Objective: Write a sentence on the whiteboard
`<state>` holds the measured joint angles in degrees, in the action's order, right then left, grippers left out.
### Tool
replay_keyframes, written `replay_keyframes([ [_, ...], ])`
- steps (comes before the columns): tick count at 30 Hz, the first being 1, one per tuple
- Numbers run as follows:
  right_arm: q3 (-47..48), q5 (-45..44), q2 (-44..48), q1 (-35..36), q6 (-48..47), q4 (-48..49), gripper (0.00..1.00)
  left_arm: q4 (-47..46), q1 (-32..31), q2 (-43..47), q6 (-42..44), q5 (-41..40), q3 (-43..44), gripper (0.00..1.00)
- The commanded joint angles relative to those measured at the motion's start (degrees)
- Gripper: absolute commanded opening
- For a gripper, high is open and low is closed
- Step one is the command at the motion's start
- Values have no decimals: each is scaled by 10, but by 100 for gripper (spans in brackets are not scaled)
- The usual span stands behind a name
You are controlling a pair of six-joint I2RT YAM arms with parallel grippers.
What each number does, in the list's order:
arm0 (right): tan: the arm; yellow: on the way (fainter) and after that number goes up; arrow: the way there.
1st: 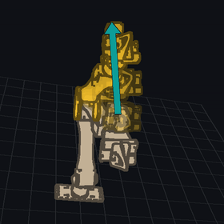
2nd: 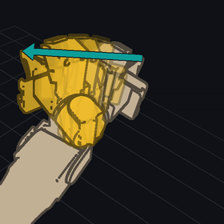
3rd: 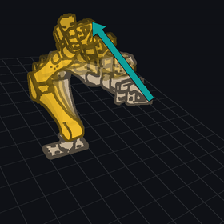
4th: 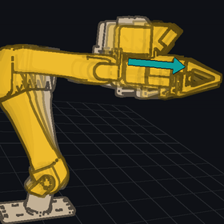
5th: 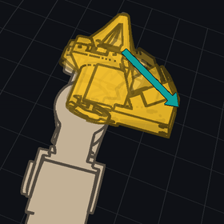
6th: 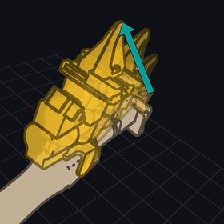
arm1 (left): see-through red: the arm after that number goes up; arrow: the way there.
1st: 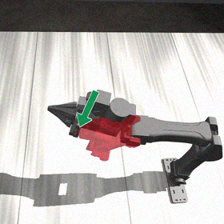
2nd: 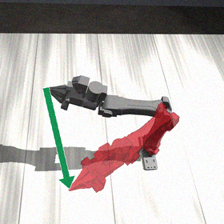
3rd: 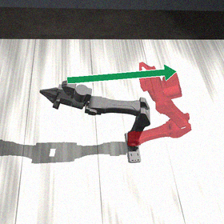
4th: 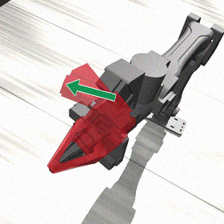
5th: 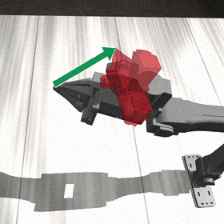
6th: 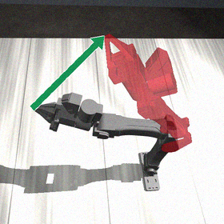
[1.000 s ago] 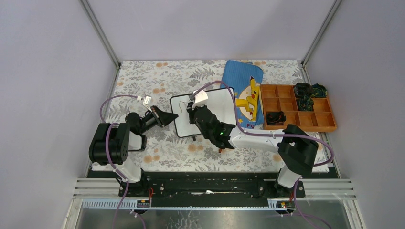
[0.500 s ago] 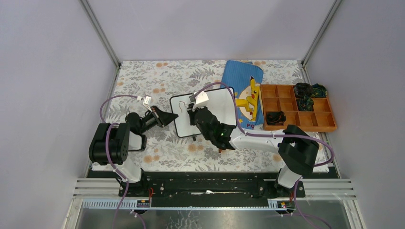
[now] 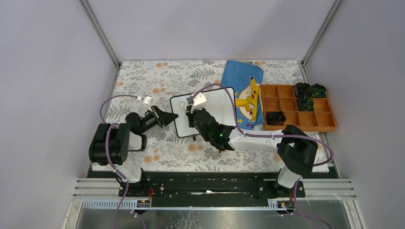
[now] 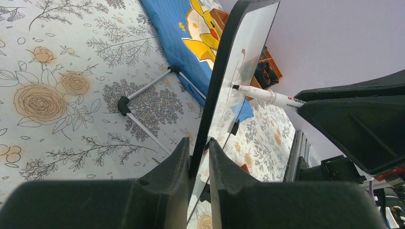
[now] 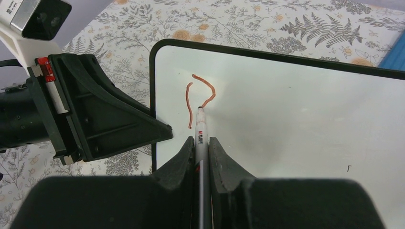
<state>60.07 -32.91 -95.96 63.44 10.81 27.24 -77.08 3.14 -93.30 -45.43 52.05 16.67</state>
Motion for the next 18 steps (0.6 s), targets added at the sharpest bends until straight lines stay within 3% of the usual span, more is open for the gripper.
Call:
replay_keyframes([
  [1,24,7,-13,1,3,-5,0,18,-9,4,14,-4,1,0],
  [18,-14,-14,7,1,8,-12,0,24,-11,8,17,-5,3,0],
])
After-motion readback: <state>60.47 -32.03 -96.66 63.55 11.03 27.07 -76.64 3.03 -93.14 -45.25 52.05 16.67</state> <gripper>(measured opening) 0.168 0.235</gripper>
